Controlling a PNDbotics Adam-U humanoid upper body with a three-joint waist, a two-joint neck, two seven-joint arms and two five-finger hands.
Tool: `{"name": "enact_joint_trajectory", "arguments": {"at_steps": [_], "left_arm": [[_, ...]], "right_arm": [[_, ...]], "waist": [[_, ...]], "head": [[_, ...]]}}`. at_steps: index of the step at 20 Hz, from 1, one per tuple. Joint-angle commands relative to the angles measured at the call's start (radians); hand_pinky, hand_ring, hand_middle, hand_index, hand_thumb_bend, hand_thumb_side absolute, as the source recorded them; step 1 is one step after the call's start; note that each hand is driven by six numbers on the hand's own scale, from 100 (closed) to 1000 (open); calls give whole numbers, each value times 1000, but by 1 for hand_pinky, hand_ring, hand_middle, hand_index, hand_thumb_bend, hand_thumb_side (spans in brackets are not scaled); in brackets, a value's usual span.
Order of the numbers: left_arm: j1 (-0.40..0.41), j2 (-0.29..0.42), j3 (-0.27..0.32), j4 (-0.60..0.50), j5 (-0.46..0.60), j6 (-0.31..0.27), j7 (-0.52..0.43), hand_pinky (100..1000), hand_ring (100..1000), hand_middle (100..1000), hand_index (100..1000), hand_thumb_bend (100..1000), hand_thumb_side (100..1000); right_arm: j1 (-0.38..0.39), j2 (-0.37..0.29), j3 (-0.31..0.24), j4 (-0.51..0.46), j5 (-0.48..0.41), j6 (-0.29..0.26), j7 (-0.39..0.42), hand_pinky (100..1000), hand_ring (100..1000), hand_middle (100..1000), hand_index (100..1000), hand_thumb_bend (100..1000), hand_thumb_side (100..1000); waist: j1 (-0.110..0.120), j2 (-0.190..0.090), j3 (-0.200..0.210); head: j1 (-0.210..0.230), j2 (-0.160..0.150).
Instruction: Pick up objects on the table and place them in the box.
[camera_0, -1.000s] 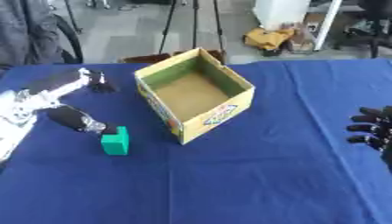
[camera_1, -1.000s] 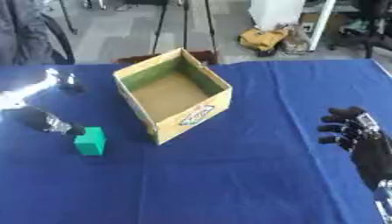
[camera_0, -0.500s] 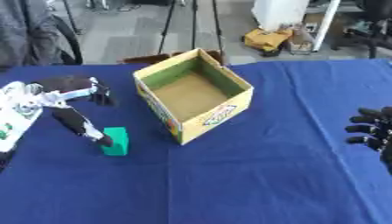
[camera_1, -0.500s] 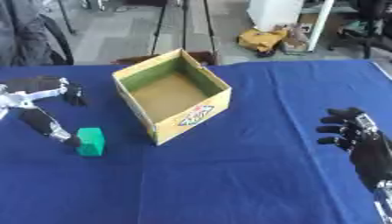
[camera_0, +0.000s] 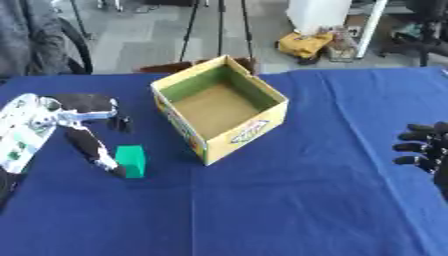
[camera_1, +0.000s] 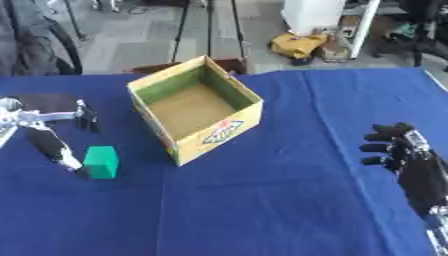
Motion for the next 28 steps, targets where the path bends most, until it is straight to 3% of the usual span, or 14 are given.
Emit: {"name": "enact_joint_trajectory", "arguments": {"at_steps": [1, 10, 16, 20, 24, 28], "left_arm": [[-22, 3, 20, 10, -58, -21, -4, 634, 609, 588, 724, 874, 609], [-20, -45, 21, 97, -201, -71, 92, 631, 599, 575, 716, 806, 557], [-20, -62, 19, 136, -236, -86, 150, 625, 582, 556, 699, 767, 513], [-19, -67, 17, 143, -240, -85, 187, 583, 501, 468, 611, 646, 403], [-18, -70, 16, 144, -235, -74, 230, 524, 390, 315, 461, 452, 253], [-15, -72, 21, 135, -210, -58, 283, 478, 308, 204, 346, 320, 143]], "right_arm": [[-11, -24, -6, -14, 2, 1, 3, 609, 699, 682, 817, 100, 906], [-12, -22, -6, -14, 2, 1, 3, 609, 699, 682, 817, 100, 906], [-12, -21, -5, -13, 3, 2, 3, 609, 699, 682, 816, 100, 906], [-12, -21, -5, -13, 3, 2, 4, 609, 699, 682, 816, 100, 906], [-13, -21, -5, -13, 3, 2, 4, 609, 699, 682, 816, 100, 907], [-13, -21, -5, -12, 3, 2, 4, 609, 698, 682, 817, 100, 907]], "waist": [[0, -12, -2], [-2, -11, -2], [-2, -10, -2], [-2, -10, -3], [-2, -11, -3], [-2, -11, -3]], "head": [[-4, -10], [-4, -12], [-4, -12], [-5, -12], [-6, -13], [-7, -13]]}}
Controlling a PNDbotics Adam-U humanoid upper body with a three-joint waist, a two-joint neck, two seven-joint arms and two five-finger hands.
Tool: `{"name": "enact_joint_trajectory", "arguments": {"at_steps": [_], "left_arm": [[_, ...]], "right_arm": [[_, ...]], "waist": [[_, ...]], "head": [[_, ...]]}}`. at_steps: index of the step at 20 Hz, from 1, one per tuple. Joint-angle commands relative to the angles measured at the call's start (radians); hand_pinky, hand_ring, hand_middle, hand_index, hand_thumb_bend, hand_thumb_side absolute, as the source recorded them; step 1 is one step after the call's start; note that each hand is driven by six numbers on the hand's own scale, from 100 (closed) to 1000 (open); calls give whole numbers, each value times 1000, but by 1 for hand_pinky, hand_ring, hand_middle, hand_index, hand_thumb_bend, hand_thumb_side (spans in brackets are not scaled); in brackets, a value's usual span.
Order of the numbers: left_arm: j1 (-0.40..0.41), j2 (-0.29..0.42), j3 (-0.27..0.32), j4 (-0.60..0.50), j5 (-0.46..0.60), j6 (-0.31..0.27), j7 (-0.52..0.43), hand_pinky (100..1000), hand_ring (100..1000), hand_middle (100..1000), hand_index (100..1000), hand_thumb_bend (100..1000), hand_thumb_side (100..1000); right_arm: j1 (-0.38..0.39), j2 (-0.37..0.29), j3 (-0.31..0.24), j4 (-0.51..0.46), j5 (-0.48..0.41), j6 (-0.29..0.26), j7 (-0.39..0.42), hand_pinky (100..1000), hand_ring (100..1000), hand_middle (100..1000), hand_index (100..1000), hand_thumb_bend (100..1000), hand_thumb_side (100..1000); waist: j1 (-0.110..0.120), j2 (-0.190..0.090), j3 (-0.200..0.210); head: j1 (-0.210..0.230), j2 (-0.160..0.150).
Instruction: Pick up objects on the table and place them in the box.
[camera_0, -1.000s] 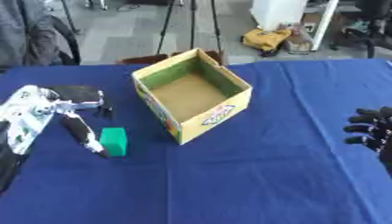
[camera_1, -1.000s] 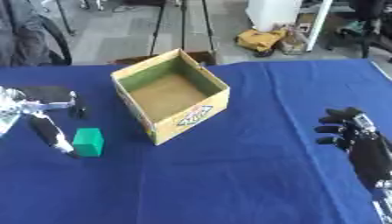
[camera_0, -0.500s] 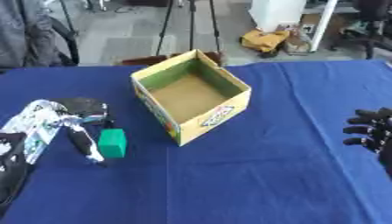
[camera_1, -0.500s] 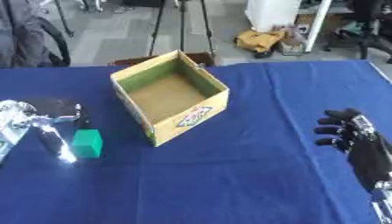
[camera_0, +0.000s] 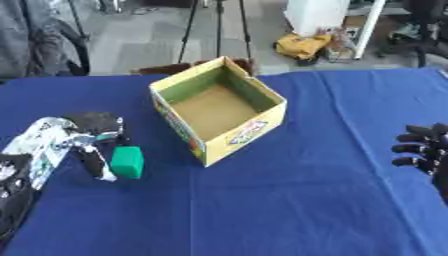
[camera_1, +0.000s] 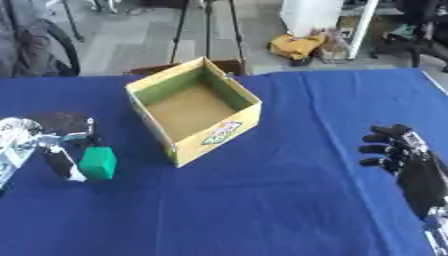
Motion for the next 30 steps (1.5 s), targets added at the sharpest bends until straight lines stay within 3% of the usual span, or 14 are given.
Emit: {"name": "enact_joint_trajectory", "arguments": {"at_steps": [1, 8, 15, 16, 17, 23, 27, 29, 30], "left_arm": [[-14, 16, 15, -21, 25, 12, 42, 475, 298, 195, 338, 289, 134], [-41, 3, 61, -112, 134, 55, 87, 476, 281, 178, 328, 160, 100], [-78, -5, 80, -173, 206, 113, 91, 477, 281, 178, 329, 154, 100], [-83, -9, 84, -180, 211, 118, 92, 479, 288, 188, 310, 100, 100], [-99, -25, 100, -183, 222, 129, 102, 479, 288, 188, 310, 100, 100], [-243, -150, 210, -56, 190, 220, 191, 483, 295, 196, 316, 100, 154], [-305, -190, 201, 51, 132, 286, 258, 499, 331, 236, 359, 100, 167], [-325, -201, 184, 104, 100, 319, 290, 506, 361, 270, 393, 160, 202], [-333, -206, 175, 131, 84, 334, 307, 518, 393, 308, 428, 216, 270]], "right_arm": [[-13, -21, -5, -13, 3, -1, 1, 609, 698, 682, 817, 100, 907], [-12, -22, -5, -12, 3, -2, 1, 609, 698, 682, 816, 100, 906], [-12, -21, -4, -12, 3, -1, 2, 609, 698, 682, 816, 100, 906], [-11, -19, -1, -11, 3, 0, 4, 609, 698, 682, 817, 100, 908], [-11, -15, 5, -10, 3, 1, 9, 609, 698, 682, 817, 100, 908], [-28, -12, 14, -10, 6, 4, 19, 609, 698, 681, 817, 100, 910], [-41, -10, 20, -12, 9, 6, 25, 609, 698, 681, 817, 100, 912], [-46, -9, 22, -12, 10, 7, 27, 609, 697, 681, 817, 100, 912], [-49, -8, 23, -13, 10, 7, 28, 609, 697, 681, 817, 100, 913]], "waist": [[-1, -12, -1], [-4, -13, -1], [-4, -14, -2], [-7, -18, -7], [-8, -21, -17], [0, -3, -53], [7, 13, -80], [11, 19, -91], [12, 21, -96]], "head": [[-2, -8], [-2, -7], [0, -8], [6, -7], [13, -6], [29, -31], [36, -49], [41, -58], [43, -61]]}}
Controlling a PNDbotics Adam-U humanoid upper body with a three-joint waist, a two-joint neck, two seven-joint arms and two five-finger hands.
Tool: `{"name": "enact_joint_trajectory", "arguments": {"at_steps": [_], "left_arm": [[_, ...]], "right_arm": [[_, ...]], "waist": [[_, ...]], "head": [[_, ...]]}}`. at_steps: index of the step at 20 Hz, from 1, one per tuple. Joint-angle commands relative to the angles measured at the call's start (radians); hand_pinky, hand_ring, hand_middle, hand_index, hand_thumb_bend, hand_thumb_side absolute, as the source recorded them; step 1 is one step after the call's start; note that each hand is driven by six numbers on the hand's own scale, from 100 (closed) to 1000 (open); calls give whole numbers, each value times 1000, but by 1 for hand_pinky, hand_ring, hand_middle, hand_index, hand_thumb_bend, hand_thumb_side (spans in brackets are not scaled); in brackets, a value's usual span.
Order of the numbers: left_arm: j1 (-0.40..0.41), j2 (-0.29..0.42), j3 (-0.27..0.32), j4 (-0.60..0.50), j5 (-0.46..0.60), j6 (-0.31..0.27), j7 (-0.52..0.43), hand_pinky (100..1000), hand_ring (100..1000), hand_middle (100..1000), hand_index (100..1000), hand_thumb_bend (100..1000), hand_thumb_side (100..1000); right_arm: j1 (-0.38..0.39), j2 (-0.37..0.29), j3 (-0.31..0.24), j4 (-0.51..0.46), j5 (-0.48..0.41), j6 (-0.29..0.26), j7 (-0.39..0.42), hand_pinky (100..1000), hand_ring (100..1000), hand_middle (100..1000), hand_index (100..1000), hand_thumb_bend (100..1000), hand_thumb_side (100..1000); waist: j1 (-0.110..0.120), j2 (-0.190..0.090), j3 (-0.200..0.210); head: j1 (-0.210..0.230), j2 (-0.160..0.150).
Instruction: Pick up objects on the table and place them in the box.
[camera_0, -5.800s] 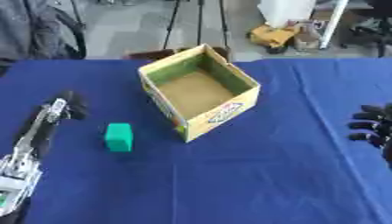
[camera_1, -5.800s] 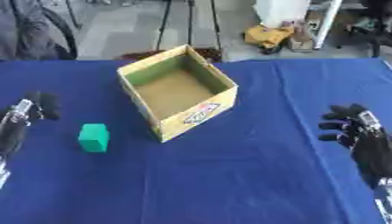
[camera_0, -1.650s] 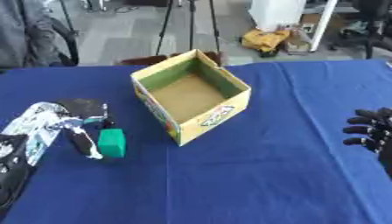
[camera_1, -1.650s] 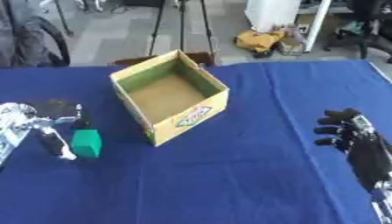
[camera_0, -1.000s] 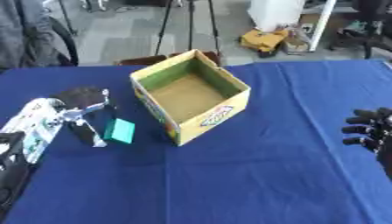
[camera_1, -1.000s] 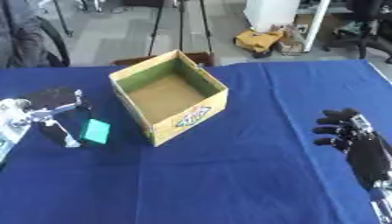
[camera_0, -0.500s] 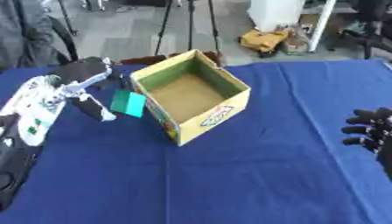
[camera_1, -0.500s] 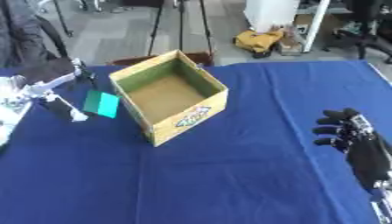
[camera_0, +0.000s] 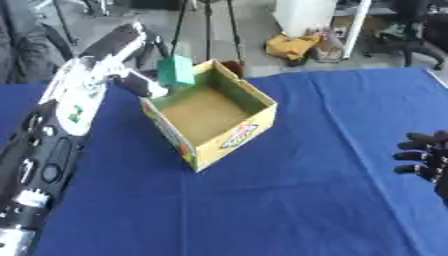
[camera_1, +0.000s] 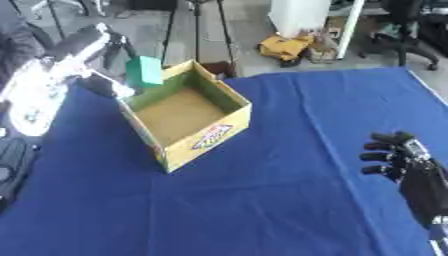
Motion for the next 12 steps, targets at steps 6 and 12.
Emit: {"name": "enact_joint_trajectory", "arguments": {"at_steps": [6, 12], "left_arm": [[-53, -32, -39, 211, -140, 45, 140, 559, 451, 370, 506, 292, 420], [-50, -51, -38, 289, -202, 1, 215, 598, 516, 455, 604, 479, 716]], "right_arm": [[-27, -7, 3, -14, 6, 1, 11, 609, 697, 681, 817, 100, 913], [-30, -4, 4, -13, 7, 2, 13, 609, 697, 681, 817, 100, 914]], "waist": [[2, -2, -24], [3, 3, -33]], "head": [[16, -31], [18, -38]]}}
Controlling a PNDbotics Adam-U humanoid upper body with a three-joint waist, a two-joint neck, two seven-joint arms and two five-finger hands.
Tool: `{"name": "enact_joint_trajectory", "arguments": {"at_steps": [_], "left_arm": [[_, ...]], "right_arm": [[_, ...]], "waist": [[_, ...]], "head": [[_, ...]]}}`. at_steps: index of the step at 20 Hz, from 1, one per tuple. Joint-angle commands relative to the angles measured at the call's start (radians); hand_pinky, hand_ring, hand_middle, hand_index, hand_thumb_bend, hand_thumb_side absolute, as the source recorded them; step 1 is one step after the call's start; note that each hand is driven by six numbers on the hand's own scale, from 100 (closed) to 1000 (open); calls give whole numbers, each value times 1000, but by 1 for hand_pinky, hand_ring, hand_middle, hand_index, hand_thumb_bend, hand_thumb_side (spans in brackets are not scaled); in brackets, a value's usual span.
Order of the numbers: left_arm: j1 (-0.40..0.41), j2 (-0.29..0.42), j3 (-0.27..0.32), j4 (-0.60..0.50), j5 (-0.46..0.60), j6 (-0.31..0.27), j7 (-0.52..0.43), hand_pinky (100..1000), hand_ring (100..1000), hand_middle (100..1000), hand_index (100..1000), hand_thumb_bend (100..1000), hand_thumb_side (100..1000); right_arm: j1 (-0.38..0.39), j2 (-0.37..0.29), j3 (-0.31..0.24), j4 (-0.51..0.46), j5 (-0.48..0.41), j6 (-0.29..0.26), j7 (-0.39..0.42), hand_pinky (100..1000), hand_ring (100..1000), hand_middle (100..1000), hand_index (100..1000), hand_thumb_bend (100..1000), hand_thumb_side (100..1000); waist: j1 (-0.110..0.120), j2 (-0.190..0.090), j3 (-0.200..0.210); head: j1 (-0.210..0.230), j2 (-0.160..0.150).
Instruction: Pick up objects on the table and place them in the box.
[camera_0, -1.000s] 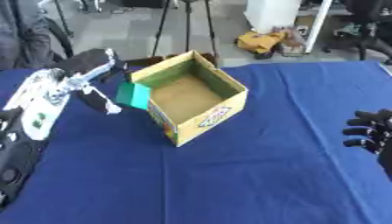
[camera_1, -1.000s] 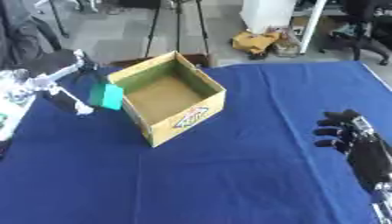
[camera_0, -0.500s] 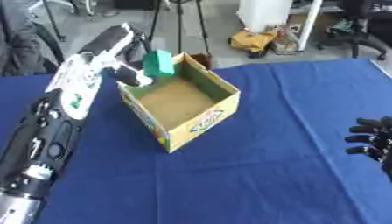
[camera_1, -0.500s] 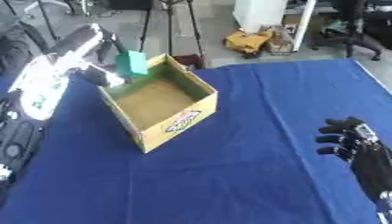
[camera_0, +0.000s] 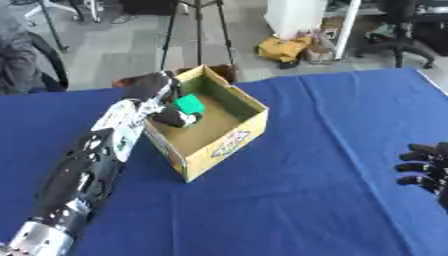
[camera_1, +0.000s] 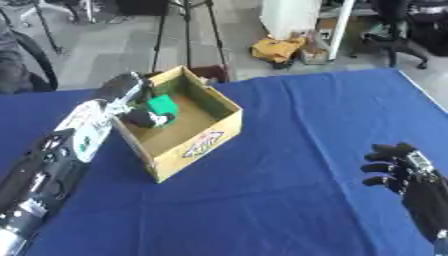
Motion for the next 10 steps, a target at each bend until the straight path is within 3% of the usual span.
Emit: {"name": "enact_joint_trajectory", "arguments": {"at_steps": [1, 2, 5, 10], "left_arm": [[-25, 8, -1, 8, -19, -26, 25, 614, 551, 491, 654, 546, 812], [-23, 8, -2, 9, -19, -35, 21, 644, 591, 531, 691, 604, 899], [-15, 10, 0, -3, -7, -56, 23, 693, 656, 586, 722, 643, 967], [2, 17, 3, -51, 55, -74, 53, 756, 749, 659, 739, 645, 985]], "right_arm": [[-13, -13, -3, -13, 4, -2, 2, 609, 697, 681, 817, 100, 914], [-13, -13, -4, -13, 3, -2, 2, 609, 697, 680, 817, 100, 911], [-12, -13, -4, -13, 3, -2, 2, 609, 697, 680, 817, 100, 914], [-5, -13, -8, -11, 3, -3, -1, 609, 697, 680, 817, 100, 914]], "waist": [[-2, -13, -2], [-2, -14, -1], [-2, -17, 3], [-5, -26, 14]], "head": [[2, -12], [1, -12], [-2, -13], [-5, -14]]}}
